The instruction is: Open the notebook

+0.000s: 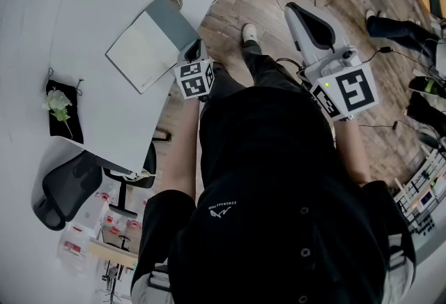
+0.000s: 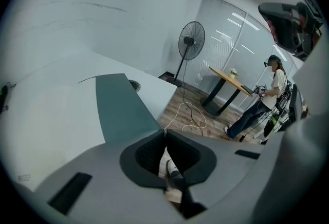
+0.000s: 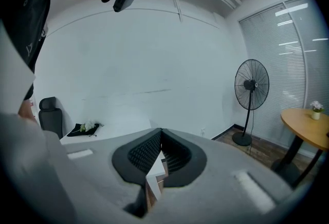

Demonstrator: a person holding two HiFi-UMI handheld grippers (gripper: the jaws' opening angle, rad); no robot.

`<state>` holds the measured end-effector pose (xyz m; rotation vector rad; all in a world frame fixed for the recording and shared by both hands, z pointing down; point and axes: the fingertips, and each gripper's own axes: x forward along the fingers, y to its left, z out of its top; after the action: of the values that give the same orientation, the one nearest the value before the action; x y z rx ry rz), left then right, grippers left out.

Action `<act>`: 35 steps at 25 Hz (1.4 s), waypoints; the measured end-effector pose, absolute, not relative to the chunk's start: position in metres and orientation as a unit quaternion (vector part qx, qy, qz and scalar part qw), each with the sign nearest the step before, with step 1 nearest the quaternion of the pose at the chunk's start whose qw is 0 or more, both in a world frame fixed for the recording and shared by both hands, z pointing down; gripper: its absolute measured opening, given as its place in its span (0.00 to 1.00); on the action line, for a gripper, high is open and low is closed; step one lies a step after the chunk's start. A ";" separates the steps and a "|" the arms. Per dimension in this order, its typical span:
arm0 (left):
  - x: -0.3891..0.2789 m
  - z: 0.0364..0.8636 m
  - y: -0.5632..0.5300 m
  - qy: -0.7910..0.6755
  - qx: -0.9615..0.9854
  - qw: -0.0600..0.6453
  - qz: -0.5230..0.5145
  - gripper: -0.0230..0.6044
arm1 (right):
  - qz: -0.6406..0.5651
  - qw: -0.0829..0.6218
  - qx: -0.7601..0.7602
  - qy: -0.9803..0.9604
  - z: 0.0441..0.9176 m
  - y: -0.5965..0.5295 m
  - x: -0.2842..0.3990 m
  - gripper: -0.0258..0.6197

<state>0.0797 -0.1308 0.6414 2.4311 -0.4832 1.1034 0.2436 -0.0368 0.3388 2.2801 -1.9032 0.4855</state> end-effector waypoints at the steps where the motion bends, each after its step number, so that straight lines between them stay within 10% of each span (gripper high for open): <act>1: 0.080 0.643 -0.131 -0.174 0.875 0.212 0.400 0.06 | 0.162 0.066 0.756 -0.630 0.340 -0.036 0.244 0.05; 26: 0.091 0.641 -0.125 -0.139 0.884 0.225 0.386 0.20 | 0.177 0.064 0.754 -0.630 0.351 -0.045 0.238 0.05; 35: 0.086 0.595 -0.147 -0.159 0.908 0.210 0.326 0.05 | 0.179 0.066 0.748 -0.635 0.354 -0.053 0.221 0.05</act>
<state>0.0859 -0.1470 0.5951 2.5244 -0.4411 0.9074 0.2210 -0.0535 0.3538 2.2574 -1.9170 0.5389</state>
